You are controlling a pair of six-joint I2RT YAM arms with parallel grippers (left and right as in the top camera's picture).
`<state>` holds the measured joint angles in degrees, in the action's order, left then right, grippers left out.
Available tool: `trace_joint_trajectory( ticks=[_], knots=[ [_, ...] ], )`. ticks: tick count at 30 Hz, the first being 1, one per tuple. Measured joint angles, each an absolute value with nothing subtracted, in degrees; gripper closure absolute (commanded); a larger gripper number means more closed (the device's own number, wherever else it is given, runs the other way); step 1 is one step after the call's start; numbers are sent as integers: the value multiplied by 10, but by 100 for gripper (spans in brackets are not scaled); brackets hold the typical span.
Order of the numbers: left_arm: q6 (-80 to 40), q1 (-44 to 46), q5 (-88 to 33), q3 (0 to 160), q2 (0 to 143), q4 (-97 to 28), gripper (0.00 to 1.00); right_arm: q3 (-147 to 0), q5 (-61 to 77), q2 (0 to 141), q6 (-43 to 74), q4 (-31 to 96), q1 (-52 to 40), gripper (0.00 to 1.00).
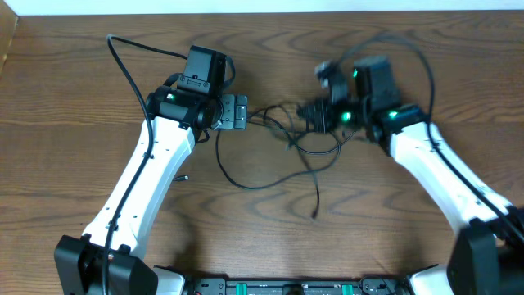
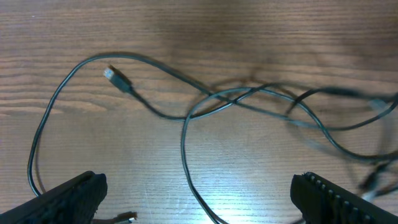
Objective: Untangle cables
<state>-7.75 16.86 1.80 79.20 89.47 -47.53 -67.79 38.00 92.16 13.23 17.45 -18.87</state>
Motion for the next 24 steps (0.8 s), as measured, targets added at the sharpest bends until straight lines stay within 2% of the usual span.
trace_joint_trajectory(
  ticks=[7,12,17,24],
  knots=[
    [-77,169,17,792,895,-475,0,-802,400,853,132,131,-189,99],
    [-77,169,17,792,895,-475,0,-837,405,830,132,130,-189,99],
    [-77,169,3,792,895,-475,2,-839,387,830,128,183,-189,99],
    [-77,169,-96,792,895,-460,2,-839,365,833,112,227,-189,99]
  ],
)
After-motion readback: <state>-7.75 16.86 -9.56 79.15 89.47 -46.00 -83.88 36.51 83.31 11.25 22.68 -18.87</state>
